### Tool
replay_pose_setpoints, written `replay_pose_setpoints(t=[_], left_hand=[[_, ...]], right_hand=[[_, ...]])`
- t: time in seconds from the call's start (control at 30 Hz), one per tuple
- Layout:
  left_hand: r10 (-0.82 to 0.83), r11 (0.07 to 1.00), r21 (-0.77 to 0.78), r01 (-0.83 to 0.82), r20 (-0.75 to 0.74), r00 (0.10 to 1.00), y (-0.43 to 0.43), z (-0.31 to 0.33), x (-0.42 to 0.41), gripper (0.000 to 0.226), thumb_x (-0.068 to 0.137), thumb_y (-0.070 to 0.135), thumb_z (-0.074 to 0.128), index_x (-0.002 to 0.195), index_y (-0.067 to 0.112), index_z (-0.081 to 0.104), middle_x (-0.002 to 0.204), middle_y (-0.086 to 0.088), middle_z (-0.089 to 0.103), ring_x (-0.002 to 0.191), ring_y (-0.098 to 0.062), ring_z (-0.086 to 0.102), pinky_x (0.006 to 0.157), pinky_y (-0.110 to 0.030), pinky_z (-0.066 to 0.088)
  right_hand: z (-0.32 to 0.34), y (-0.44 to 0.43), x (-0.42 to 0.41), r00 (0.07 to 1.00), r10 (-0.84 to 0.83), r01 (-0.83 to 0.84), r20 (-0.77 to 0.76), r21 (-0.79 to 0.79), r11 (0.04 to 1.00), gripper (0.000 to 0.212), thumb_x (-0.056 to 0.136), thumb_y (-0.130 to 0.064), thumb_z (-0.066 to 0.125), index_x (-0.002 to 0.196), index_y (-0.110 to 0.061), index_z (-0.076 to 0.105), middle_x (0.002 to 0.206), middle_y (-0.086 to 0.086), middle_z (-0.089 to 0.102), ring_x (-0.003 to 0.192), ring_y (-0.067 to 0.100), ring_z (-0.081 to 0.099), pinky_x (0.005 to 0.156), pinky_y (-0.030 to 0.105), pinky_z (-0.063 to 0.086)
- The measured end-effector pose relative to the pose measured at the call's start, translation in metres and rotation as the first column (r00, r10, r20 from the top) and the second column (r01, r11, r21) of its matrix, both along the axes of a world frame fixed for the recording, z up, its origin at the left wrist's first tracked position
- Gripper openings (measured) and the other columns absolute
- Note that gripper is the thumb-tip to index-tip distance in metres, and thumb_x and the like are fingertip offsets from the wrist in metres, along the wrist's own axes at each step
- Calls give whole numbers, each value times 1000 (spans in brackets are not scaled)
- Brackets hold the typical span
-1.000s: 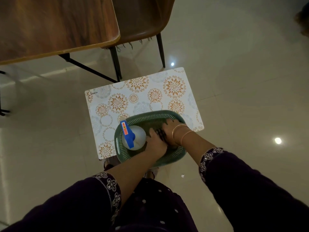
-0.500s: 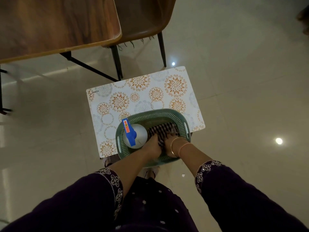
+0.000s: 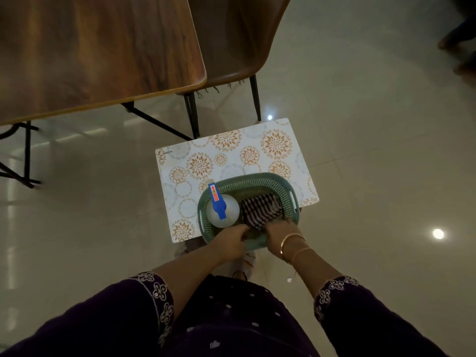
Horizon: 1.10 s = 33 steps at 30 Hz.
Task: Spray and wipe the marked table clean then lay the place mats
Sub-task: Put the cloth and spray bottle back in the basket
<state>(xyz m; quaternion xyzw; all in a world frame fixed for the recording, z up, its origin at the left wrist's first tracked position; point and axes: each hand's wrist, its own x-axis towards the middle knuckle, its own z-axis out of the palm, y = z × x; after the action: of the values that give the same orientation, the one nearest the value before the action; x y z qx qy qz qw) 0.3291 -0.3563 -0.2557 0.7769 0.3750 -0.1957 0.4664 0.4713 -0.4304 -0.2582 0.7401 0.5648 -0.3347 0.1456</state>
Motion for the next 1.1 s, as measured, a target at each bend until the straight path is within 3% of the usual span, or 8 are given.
replay_pose_setpoints(t=[0.13, 0.27, 0.37, 0.47, 0.53, 0.87, 1.0, 1.1], left_hand=[[46, 980, 190, -57, 66, 997, 4, 11, -41, 26, 90, 20, 52, 113, 14, 63, 111, -3, 66, 101, -19, 60, 81, -24, 44], [235, 875, 396, -279, 155, 959, 14, 10, -75, 10, 84, 27, 58, 86, 17, 61, 83, 2, 60, 76, -14, 55, 64, -26, 44], [496, 756, 399, -519, 168, 852, 25, 2, -86, 11, 82, 15, 57, 93, 14, 55, 86, -1, 55, 78, -17, 52, 65, -27, 38], [655, 664, 352, -660, 151, 740, 43, -10, -88, 24, 84, 12, 55, 107, 6, 56, 101, -8, 58, 89, -24, 56, 73, -32, 43], [705, 641, 304, -705, 128, 697, 51, -16, -85, 25, 88, 17, 54, 110, 4, 56, 105, -8, 58, 93, -24, 57, 74, -31, 41], [780, 625, -70, -778, 17, 625, 57, -23, -67, 27, 95, 18, 39, 119, 12, 51, 104, -11, 64, 84, -28, 67, 69, -39, 58], [740, 670, -87, -737, 0, 672, 62, -12, -62, 23, 93, 14, 45, 115, 10, 51, 99, -11, 64, 75, -25, 67, 61, -35, 57], [723, 684, -103, -722, -34, 690, 75, -16, -69, 26, 90, 10, 46, 115, 9, 51, 93, -8, 63, 76, -25, 65, 72, -43, 58]], right_hand=[[3, -12, -3, 976, -196, 142, 94, 408, 902, 48, 71, -22, 30, 96, -3, 67, 100, 19, 64, 89, 38, 63, 77, 48, 53], [2, -14, -5, 849, -525, 424, 60, 515, 745, 53, 72, -10, 56, 124, -3, 54, 125, 25, 53, 116, 43, 51, 93, 54, 44], [-2, -12, -2, 571, -788, 797, -229, 382, 467, 70, 82, -6, 55, 145, -2, 25, 145, 28, 29, 130, 43, 35, 107, 47, 34], [-6, -5, -1, 144, -898, 988, -416, 112, 106, 58, 87, -8, 52, 140, -6, 29, 133, 25, 45, 113, 38, 49, 91, 40, 43], [-8, -1, -1, 0, -909, 1000, -417, 4, -2, 43, 87, -7, 48, 130, -6, 42, 119, 22, 56, 101, 35, 53, 81, 35, 41], [-63, -20, 18, -44, -897, 996, -441, -88, -5, 21, 72, -14, 48, 91, -16, 56, 98, 17, 63, 89, 39, 61, 76, 57, 55], [-25, -8, -18, -259, -820, 966, -511, -137, -220, 33, 81, -8, 56, 110, -12, 40, 94, 11, 54, 98, 35, 57, 89, 54, 49], [-16, 2, -59, -537, -634, 831, -557, -220, -511, 58, 75, -14, 63, 125, -9, 34, 99, 8, 54, 102, 33, 56, 93, 54, 48]])
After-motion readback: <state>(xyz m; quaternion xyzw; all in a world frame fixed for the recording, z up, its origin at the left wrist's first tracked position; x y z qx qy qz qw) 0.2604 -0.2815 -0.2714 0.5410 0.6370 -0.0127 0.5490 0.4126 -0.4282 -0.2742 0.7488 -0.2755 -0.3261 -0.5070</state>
